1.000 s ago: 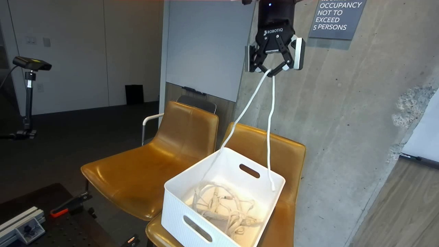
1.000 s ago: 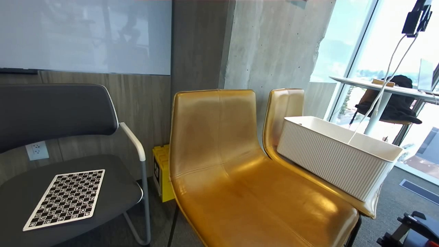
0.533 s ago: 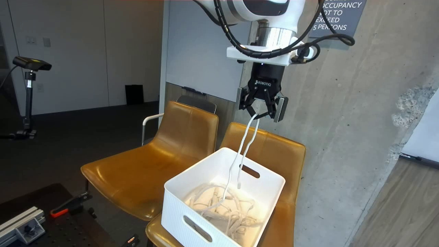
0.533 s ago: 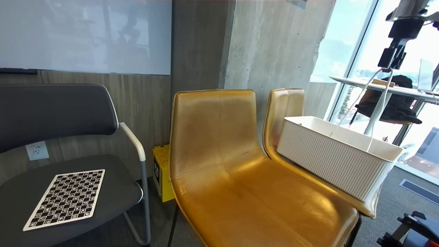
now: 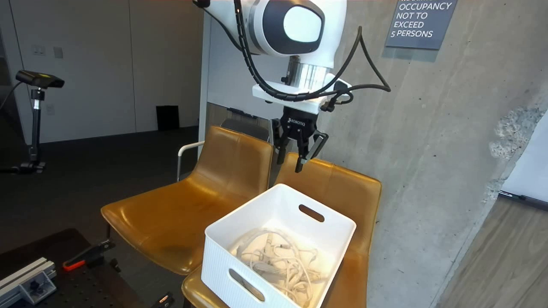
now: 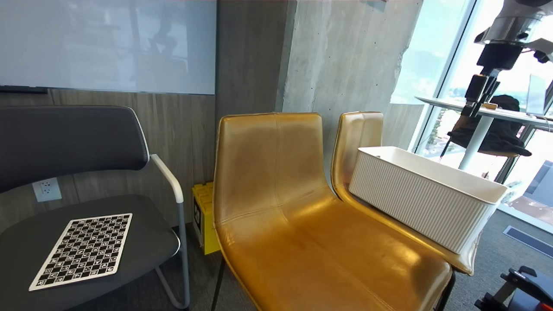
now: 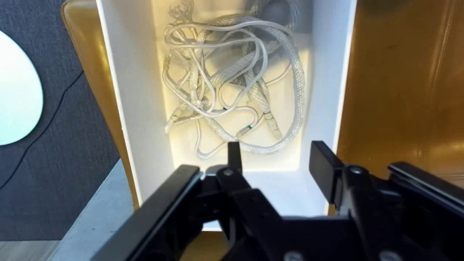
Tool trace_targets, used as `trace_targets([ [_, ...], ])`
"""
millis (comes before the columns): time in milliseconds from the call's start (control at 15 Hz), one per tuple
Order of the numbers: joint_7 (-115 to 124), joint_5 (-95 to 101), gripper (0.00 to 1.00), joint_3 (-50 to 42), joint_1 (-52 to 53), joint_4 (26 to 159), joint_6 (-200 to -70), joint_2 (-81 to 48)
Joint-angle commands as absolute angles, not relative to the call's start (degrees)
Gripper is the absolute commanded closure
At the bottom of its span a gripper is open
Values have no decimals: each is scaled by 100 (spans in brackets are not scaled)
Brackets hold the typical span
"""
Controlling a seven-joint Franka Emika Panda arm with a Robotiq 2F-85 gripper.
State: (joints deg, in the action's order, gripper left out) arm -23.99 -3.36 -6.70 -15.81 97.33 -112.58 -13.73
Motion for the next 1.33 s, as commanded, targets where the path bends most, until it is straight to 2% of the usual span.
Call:
trace_targets([
  [0, -2439, -699, 18, -569, -1380, 10278, -11408, -757],
  [67, -2397, -465, 35, -662, -1358, 9955, -11254, -1101],
  [200, -2396, -545, 21, -639, -1273, 10073, -11255, -919],
  [267, -2396, -557, 18, -642, -1267, 10101, -11255, -878],
  [667, -2396, -573, 18, -649, -1286, 10158, -11256, -871],
  [733, -2396, -573, 5, -649, -1286, 10158, -11256, -870],
  [867, -2614, -592, 0, -668, -1332, 10051, -11345, -1101],
  [1267, -3296, -504, 0, -741, -1540, 9933, -12070, -1798],
])
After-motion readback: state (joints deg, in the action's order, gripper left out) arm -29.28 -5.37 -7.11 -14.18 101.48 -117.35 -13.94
